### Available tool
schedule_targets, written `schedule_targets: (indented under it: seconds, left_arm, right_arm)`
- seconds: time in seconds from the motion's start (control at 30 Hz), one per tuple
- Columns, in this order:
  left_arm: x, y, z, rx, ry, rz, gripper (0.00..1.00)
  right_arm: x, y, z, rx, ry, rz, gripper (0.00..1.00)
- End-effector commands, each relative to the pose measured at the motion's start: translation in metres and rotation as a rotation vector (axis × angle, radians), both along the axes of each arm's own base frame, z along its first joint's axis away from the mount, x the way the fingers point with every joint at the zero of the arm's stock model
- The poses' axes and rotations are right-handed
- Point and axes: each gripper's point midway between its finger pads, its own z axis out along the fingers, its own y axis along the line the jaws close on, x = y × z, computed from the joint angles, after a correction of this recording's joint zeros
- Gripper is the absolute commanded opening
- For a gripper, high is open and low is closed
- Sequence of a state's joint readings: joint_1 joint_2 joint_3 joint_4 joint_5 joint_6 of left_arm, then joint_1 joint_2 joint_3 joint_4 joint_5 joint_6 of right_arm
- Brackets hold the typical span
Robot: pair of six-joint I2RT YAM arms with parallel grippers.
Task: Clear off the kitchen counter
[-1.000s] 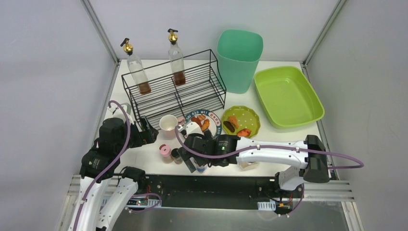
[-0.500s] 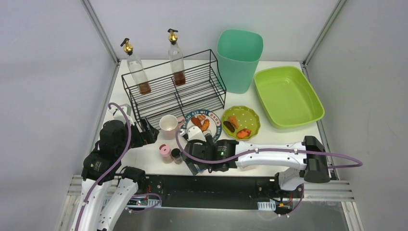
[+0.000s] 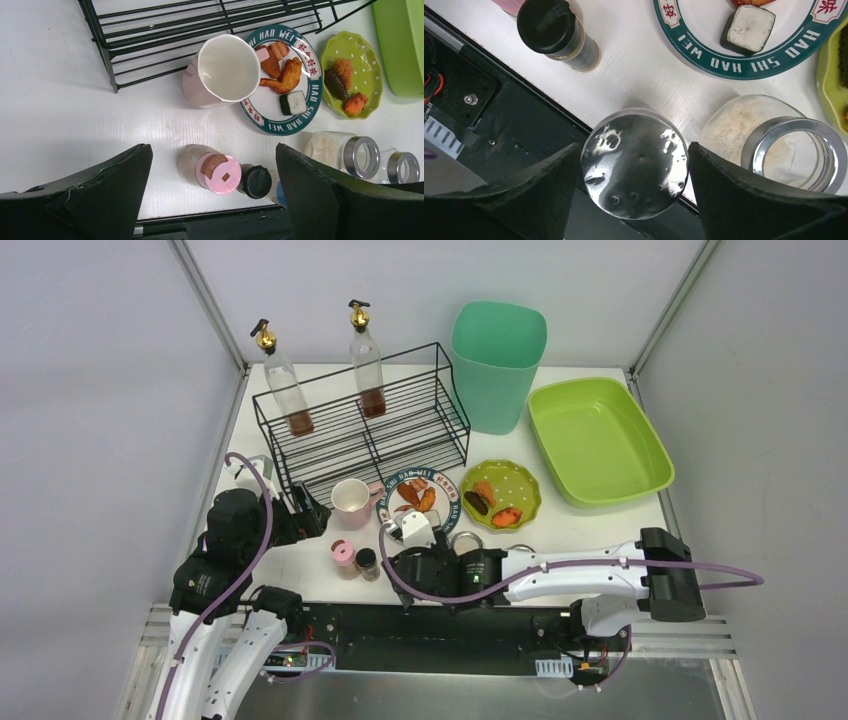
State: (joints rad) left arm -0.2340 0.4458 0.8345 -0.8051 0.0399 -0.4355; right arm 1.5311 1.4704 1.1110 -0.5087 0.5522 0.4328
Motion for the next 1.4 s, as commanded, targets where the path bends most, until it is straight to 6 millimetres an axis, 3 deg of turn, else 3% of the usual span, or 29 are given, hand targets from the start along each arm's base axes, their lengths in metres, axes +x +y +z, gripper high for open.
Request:
schedule_targets:
  seconds: [0.0,0.43,0.57,0.67,0.87,1.13,1.23,1.37]
  left_arm:
    - [0.006,0.002,-0.001,-0.005,-0.006,0.022,0.99]
    - [0.006,0.002,-0.001,-0.005,-0.010,0.026,0.99]
    - [0.006,0.002,-0.001,-0.006,-0.011,0.027,0.99]
    - [0.006,0.003,-0.001,-0.006,-0.010,0.029,0.99]
    - [0.006,0.003,-0.002,-0.006,-0.009,0.030,0.99]
    - [0.005,0.001,-0.001,-0.007,-0.013,0.015,0.99]
    - [0.005,0.002,-0.001,-0.006,-0.015,0.019,0.99]
    - [0.005,0.001,-0.001,-0.006,-0.015,0.017,0.99]
  right_arm:
    - [0.008,0.011,0.018,0.118,-0.093,-0.034,0.80]
    - [0.012,0.004,0.015,0.177,-0.183,-0.118,0.66]
    - [0.011,0.000,0.013,0.192,-0.210,-0.139,0.54]
    - [0.011,0.001,0.022,0.222,-0.248,-0.151,0.42]
    - [0.019,0.009,0.075,0.278,-0.324,-0.186,0.29]
    - [0.035,0.007,0.172,0.344,-0.407,-0.211,0.23]
    - [0.052,-0.002,0.205,0.358,-0.436,-0.249,0.21]
    - [0.089,-0.014,0.228,0.371,-0.438,-0.303,0.14]
